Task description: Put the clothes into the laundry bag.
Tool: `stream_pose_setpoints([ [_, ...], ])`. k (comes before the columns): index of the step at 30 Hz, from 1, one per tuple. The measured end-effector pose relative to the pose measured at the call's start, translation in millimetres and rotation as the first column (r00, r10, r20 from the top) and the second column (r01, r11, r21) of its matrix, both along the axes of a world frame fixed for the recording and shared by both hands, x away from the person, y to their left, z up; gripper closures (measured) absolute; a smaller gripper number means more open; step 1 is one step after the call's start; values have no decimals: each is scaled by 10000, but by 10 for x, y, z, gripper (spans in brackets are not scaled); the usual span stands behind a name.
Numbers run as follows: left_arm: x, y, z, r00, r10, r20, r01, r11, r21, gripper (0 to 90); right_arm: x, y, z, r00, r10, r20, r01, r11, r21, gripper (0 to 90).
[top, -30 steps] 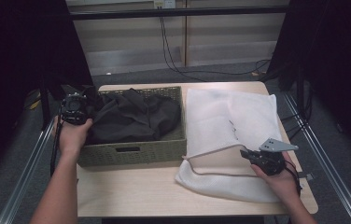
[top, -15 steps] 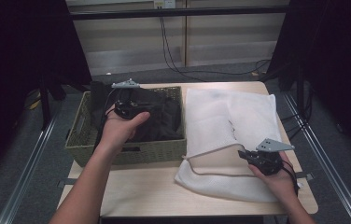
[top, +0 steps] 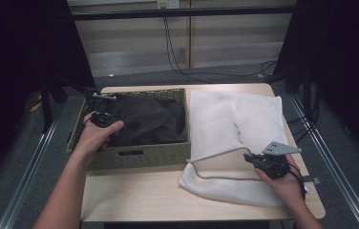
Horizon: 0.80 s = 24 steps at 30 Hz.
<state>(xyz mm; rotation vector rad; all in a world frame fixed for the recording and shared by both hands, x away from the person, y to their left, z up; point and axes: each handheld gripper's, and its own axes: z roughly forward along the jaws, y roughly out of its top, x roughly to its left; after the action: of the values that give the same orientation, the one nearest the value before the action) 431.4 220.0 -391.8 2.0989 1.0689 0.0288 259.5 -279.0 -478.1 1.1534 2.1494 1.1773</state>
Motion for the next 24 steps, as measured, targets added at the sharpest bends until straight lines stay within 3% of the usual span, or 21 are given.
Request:
stream_pose_setpoints([
  [2, 24, -83, -21, 9996, -207, -201, 208, 9997, 96, 7, 1, 1, 0, 10000, -13, -6, 13, 10000, 6, 867],
  [3, 106, -206, -60, 9988, -267, -419, 305, 9953, 918, 0, 2, 4, 1, 10000, -19, -14, 19, 10000, 12, 867],
  [4, 106, -206, -60, 9988, -267, -419, 305, 9953, 918, 0, 2, 4, 1, 10000, -19, -14, 19, 10000, 12, 867],
  [5, 149, -265, -87, 9992, 99, -379, -47, 9909, 1342, 0, 4, 5, 1, 10000, 3, 3, -3, 10000, 10, 867],
  [6, 245, -330, -153, 9976, 469, -511, -354, 9778, 2063, 0, 4, 6, -3, 10000, 29, 19, -29, 10000, -16, 867],
  [9, 334, -343, -237, 9951, 505, -849, -320, 9779, 2066, 0, 4, 4, -9, 10000, 16, 28, -16, 10000, -15, 866],
  [10, 417, -322, -327, 9899, 700, -1232, -438, 9780, 2039, 0, 3, -6, -14, 10000, 57, 4, -57, 10000, -4, 867],
  [12, 485, -291, -388, 9832, 1067, -1483, -697, 9694, 2354, 0, 4, -14, -19, 10000, 93, -2, -93, 9999, 36, 867],
  [15, 541, -246, -456, 9782, 1034, -1800, -603, 9713, 2302, 0, 4, -20, -23, 9999, 100, -28, -99, 9999, 56, 867],
  [16, 592, -210, -556, 9745, 805, -2094, -328, 9745, 2221, 0, 5, -18, -25, 9999, 103, -38, -103, 9999, 56, 867],
  [17, 592, -210, -556, 9745, 805, -2094, -328, 9745, 2221, 0, 6, -17, -25, 9999, 109, -22, -109, 9999, 35, 867],
  [18, 623, -199, -665, 9703, 768, -2293, -269, 9766, 2136, 0, 4, -14, -24, 9999, 116, -35, -116, 9999, 38, 867],
  [20, 631, -219, -717, 9714, 695, -2272, -195, 9763, 2155, 0, 5, -14, -22, 9999, 109, -12, -109, 9999, 25, 867],
  [24, 618, -274, -723, 9709, 596, -2320, -5, 9690, 2469, 0, 13, -12, -31, 9999, 160, -30, -160, 9999, 12, 867],
])
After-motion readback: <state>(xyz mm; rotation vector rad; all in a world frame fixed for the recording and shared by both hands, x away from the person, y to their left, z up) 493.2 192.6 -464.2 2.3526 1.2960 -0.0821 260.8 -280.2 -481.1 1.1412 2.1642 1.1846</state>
